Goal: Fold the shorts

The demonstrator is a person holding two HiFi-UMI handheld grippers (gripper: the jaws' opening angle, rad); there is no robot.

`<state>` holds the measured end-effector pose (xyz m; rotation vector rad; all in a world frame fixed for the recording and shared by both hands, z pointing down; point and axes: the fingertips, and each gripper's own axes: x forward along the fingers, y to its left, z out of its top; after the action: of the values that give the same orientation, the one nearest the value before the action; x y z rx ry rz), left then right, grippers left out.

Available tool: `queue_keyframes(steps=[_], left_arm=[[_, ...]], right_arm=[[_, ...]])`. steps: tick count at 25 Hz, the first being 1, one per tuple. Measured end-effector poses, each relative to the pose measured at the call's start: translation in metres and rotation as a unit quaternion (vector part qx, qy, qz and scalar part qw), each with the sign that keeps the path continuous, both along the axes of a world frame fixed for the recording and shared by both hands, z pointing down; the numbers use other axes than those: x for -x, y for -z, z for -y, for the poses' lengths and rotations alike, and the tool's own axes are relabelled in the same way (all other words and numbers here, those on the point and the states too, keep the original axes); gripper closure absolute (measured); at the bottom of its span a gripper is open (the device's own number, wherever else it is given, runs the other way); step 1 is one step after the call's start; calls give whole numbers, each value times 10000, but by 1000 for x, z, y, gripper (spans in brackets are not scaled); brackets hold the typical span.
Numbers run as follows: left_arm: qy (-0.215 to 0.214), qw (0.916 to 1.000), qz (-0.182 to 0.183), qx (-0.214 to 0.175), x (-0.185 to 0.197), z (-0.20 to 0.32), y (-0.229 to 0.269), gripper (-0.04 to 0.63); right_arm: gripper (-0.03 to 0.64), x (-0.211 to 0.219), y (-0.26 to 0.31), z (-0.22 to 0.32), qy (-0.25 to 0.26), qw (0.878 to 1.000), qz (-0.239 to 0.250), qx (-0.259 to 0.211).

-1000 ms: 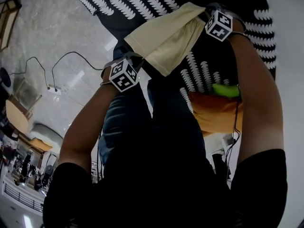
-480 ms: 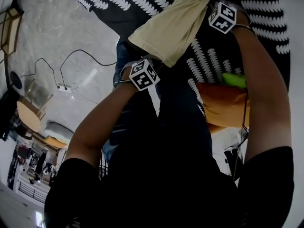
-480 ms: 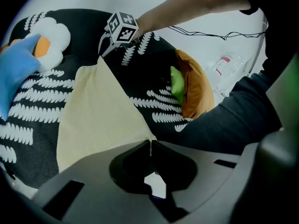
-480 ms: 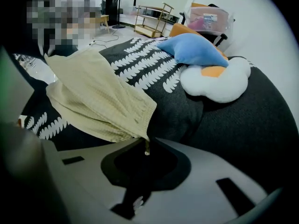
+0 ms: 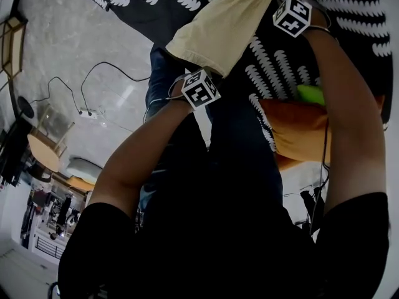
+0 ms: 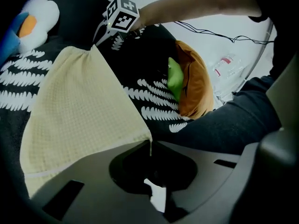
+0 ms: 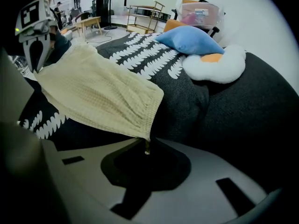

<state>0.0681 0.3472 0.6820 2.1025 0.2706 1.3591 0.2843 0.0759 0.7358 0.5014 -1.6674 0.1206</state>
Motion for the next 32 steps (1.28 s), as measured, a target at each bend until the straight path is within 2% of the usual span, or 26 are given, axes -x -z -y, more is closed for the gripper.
queue_keyframes(steps=[10, 13, 15, 17, 19, 21, 23, 28, 30, 32], left_arm=[[-86, 9991, 170, 387, 0, -15, -33, 566], [-125, 9977, 146, 646, 0, -18, -32, 561], [-234, 9967, 137, 768, -3, -17, -27, 491], [-370, 9961, 163, 789, -9, -14, -17, 475], [-354, 9939, 140, 1033, -23, -14, 2, 452], [-304, 9931, 141, 1127, -29, -12, 13, 437], [-252, 9933, 174, 1112, -17, -11, 7, 434], [273, 9937, 209, 1068, 5, 28, -5, 434], [448, 9939, 175, 993, 1, 55, 6, 435], [513, 9949, 146, 860, -4, 83, 14, 436]], right_arm=[[580, 0, -24, -17, -241, 9994, 100, 218], [570, -3, -29, -20, -427, 9984, 184, 323], [559, -9, -25, -19, -591, 9970, 236, 435], [545, -19, -12, -15, -722, 9956, 293, 513], [529, -34, 7, -8, -918, 9934, 393, 560], [508, -42, 17, -10, -1254, 9885, 557, 639], [490, -35, 9, -25, -1489, 9839, 665, 731], [472, -12, -4, -47, -1639, 9794, 843, 828], [469, -15, 8, -48, -2024, 9699, 1028, 880], [468, -23, 17, -44, -2532, 9554, 1255, 855]])
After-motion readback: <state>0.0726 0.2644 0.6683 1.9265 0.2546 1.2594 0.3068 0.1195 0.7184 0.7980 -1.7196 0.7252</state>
